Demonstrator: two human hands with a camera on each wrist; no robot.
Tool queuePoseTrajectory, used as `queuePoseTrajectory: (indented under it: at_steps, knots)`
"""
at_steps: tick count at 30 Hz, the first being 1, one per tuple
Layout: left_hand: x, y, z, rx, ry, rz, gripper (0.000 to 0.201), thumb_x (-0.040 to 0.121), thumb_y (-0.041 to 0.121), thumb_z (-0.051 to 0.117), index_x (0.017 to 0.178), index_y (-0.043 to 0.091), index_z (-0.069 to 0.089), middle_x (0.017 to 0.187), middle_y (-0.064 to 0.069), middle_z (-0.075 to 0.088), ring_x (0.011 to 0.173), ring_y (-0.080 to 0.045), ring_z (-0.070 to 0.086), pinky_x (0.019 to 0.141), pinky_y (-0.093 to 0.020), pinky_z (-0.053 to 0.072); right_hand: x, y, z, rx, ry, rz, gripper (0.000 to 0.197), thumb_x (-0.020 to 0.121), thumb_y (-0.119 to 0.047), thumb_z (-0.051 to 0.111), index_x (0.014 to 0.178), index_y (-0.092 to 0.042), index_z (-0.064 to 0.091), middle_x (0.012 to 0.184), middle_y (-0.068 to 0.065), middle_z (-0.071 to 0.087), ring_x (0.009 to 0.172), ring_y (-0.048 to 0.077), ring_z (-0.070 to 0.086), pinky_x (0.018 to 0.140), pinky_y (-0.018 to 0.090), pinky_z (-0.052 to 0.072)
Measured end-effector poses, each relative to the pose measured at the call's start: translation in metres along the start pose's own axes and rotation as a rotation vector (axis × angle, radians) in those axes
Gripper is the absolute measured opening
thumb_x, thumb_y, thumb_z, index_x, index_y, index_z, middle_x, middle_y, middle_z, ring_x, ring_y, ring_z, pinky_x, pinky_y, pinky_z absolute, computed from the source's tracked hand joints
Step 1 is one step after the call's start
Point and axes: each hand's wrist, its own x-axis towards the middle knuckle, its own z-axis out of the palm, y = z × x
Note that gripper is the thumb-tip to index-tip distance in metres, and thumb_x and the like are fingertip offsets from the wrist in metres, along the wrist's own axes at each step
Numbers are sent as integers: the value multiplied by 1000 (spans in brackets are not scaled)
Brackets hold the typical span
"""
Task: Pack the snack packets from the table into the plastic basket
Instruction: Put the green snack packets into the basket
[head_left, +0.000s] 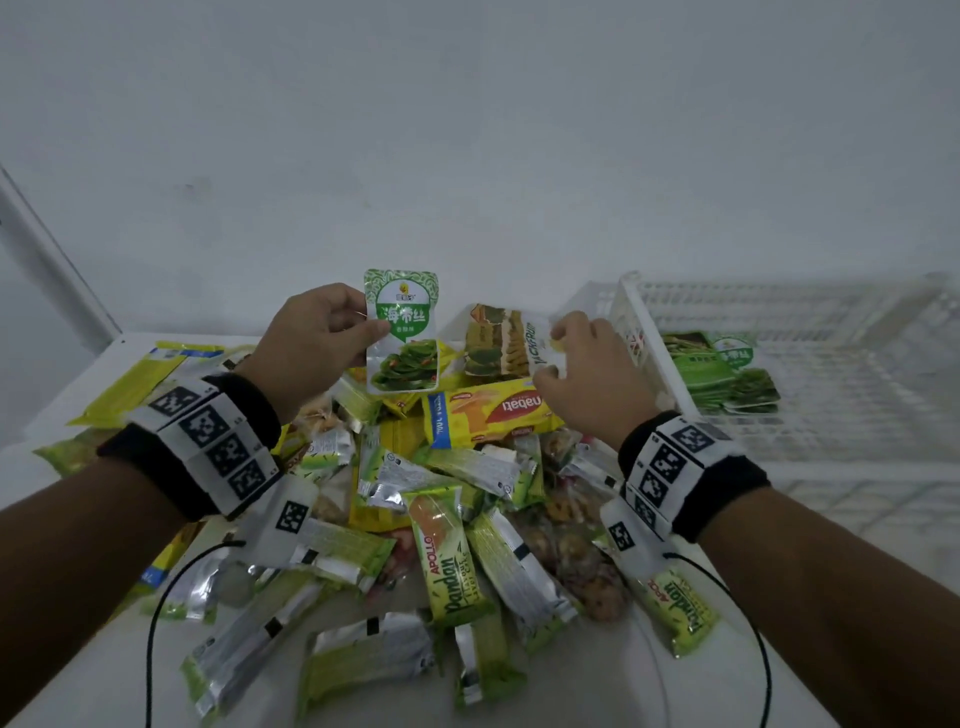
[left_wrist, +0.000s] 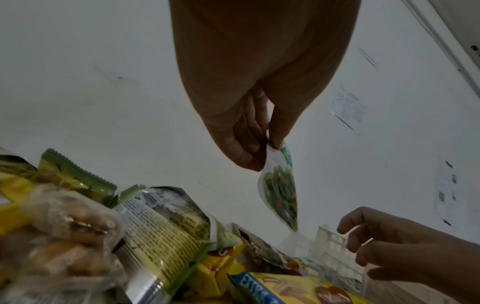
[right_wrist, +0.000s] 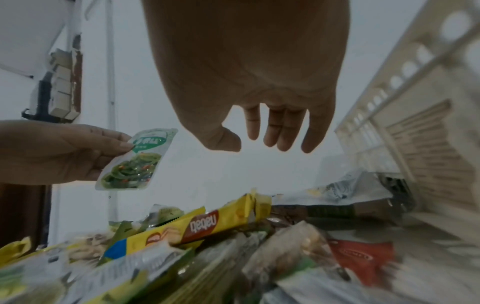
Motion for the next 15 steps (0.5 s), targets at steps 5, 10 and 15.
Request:
queuePoseTrajectory:
  at_steps: [5, 10, 15]
  knots:
    - [-10, 4, 16, -39, -106, 0, 14, 94, 11, 71, 93, 2, 60, 90, -25, 73, 91, -48, 69, 86, -58, 59, -7, -16, -14, 248, -160, -70, 28, 102, -44, 54, 118, -22, 59, 106, -7, 62, 97, 11, 60, 77, 25, 46]
    - [-18, 10, 36, -41, -186, -9, 17, 93, 12, 72, 91, 3, 57, 84, -24, 72, 87, -35, 73, 86, -52, 61, -13, -31, -20, 435, -222, -89, 33, 95, -56, 61, 112, -28, 64, 103, -9, 72, 97, 10, 68, 86, 34, 57]
    - [-29, 10, 47, -12, -347, 14, 23, 98, 12, 65, 91, -2, 49, 57, 3, 60, 67, -12, 67, 87, -46, 61, -24, -30, -24, 606, -244, -56, 28, 96, -33, 70, 103, -8, 59, 72, -6, 71, 77, 17, 72, 77, 36, 56]
